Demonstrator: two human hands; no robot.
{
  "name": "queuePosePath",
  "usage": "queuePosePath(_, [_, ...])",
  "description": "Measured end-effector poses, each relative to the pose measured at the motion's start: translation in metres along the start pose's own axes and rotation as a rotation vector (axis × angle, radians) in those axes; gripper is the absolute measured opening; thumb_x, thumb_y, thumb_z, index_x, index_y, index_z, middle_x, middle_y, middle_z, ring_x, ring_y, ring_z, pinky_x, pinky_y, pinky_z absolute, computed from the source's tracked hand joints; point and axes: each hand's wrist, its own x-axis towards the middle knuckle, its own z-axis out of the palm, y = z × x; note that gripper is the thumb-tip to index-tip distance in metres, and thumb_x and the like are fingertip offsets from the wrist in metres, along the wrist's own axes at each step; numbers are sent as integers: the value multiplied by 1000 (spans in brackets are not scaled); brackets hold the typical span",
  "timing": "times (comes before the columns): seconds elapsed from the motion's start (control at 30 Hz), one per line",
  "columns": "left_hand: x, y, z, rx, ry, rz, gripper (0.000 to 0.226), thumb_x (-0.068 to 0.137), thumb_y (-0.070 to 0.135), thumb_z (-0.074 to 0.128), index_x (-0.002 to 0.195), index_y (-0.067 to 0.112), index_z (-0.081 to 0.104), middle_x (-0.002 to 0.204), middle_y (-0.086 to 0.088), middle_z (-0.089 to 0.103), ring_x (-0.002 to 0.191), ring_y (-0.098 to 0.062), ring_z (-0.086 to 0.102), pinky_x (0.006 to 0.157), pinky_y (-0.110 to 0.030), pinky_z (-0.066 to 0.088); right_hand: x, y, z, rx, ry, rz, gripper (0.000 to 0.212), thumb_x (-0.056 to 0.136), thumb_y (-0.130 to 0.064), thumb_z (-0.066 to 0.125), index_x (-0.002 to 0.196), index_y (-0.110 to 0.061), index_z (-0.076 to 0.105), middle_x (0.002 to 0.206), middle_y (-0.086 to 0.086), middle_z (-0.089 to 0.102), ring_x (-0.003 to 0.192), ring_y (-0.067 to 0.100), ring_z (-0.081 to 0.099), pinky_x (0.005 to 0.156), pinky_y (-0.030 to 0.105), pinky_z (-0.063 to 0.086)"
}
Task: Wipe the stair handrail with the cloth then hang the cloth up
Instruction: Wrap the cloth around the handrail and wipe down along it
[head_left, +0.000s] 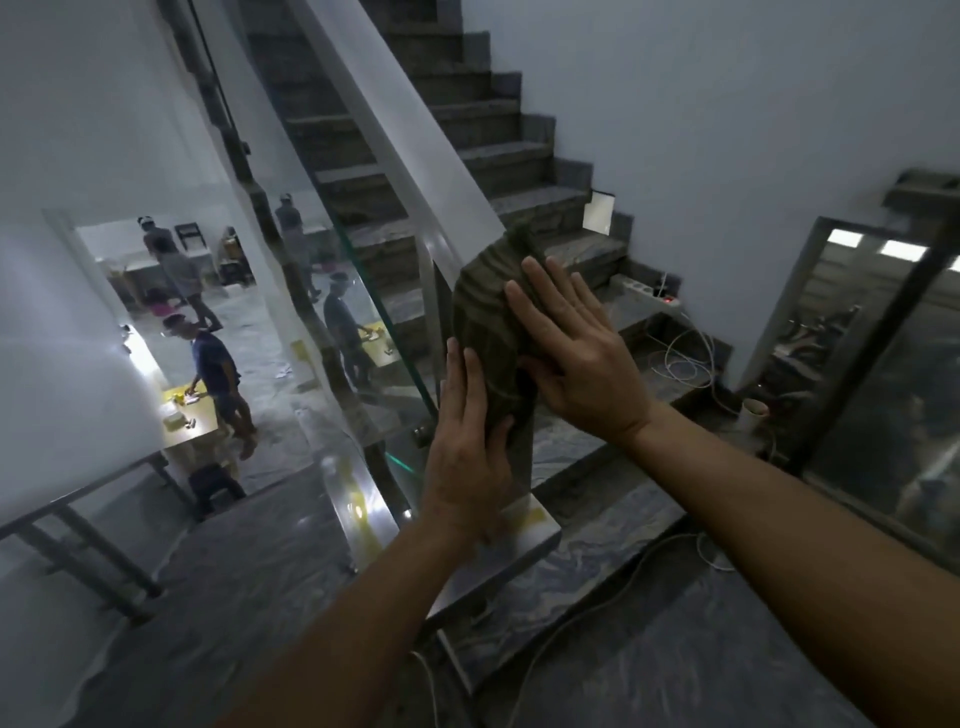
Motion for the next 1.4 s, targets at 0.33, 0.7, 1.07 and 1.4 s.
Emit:
queuePosePath(0.33, [-33, -26, -9, -35, -165, -58, 69, 88, 1, 51, 149, 5, 19, 160, -10, 12, 135, -13, 30, 104, -9, 34, -84, -42, 56, 266, 45, 337, 57, 91, -7, 57, 144, -4, 36, 155, 21, 23, 121, 29, 54, 97, 26, 48])
queuePosePath(0.7, [-57, -15, 8, -289, -129, -427, 68, 86, 2, 57, 147, 18, 31, 158, 6, 20, 142, -17, 30, 111, -27, 35, -82, -66, 43, 654, 193, 791, 38, 79, -1, 71, 116, -9, 66, 114, 5, 69, 99, 11, 68, 84, 23, 55])
queuePosePath(1.07, [-45, -18, 9, -462, 115, -717, 55, 70, -7, 75, 120, 11, 63, 105, 8, 68, 91, 9, 64, 79, -7, 50, -84, -45, 53, 625, 22, 929, 28, 76, 5, 72, 94, -12, 58, 86, -14, 63, 83, -13, 63, 72, 7, 50])
queuePosePath(1.4, [-60, -31, 6, 211, -470, -654, 28, 84, 16, 66, 111, 13, 70, 106, -11, 72, 96, -27, 66, 89, -36, 52, -107, -46, 67, 193, -464, 965, 16, 84, -6, 63, 96, -5, 74, 88, 9, 70, 84, 22, 64, 75, 26, 49])
